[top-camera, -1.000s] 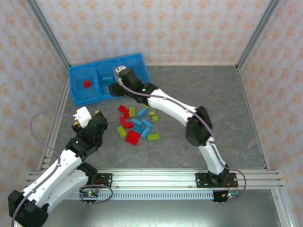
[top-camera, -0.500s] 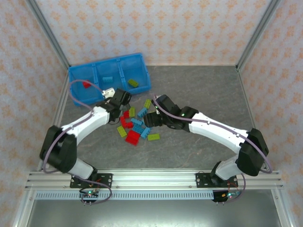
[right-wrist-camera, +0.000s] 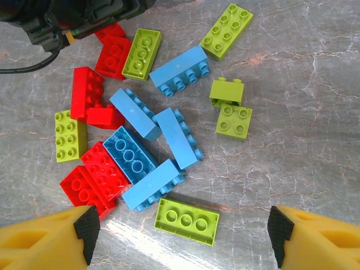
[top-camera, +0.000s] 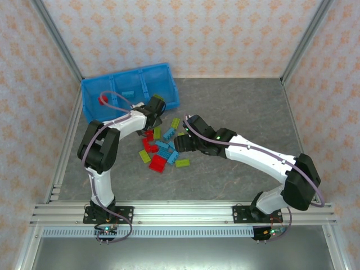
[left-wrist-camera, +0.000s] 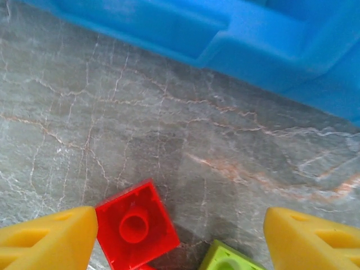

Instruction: Sort the legos into containers by color

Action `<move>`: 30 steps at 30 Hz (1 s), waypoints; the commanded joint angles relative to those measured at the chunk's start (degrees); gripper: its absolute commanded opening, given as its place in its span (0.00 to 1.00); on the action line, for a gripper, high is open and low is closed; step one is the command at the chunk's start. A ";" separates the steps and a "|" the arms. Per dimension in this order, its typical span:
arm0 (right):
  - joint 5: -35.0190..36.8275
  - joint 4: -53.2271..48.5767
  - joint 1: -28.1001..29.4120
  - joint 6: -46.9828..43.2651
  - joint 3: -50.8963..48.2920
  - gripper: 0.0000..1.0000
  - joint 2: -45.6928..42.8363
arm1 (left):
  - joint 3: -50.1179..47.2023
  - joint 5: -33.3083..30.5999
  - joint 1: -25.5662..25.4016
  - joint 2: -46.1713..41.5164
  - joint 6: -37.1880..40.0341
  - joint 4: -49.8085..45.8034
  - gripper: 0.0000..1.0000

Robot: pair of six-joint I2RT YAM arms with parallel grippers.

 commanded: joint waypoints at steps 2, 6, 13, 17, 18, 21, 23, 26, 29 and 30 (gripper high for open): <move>2.14 -1.58 0.13 0.40 1.04 0.81 -1.03 | -2.55 -1.89 0.34 -0.71 -1.95 -1.08 0.78; 1.79 -1.13 0.13 0.92 1.36 0.81 -0.37 | -3.15 -1.74 0.88 -0.82 -1.33 -1.27 0.74; 1.49 -1.30 0.13 1.51 1.89 0.81 0.38 | -3.70 0.70 2.26 0.19 0.38 1.28 0.61; 1.35 -1.49 0.13 2.07 1.92 0.81 0.43 | -2.83 0.70 2.72 0.49 2.32 1.55 0.61; 1.35 -1.55 0.13 2.12 1.92 0.81 0.38 | -2.44 0.78 2.86 0.66 3.02 1.50 0.63; 1.26 -1.57 0.13 2.39 1.85 0.82 0.21 | -1.36 1.44 3.46 0.93 5.57 2.15 0.68; 1.44 -1.57 0.13 2.40 1.91 0.82 0.24 | -0.76 2.09 3.74 0.98 7.07 2.66 0.71; 1.44 -1.66 0.13 2.46 1.92 0.82 0.38 | 0.13 2.46 4.07 1.26 8.98 2.81 0.76; 1.44 -1.58 0.13 2.48 2.00 0.82 0.38 | 1.29 2.90 4.70 2.30 11.23 2.93 0.78; 1.44 -1.57 0.13 2.47 2.05 0.82 0.36 | 1.75 3.62 4.97 2.79 12.01 2.87 0.78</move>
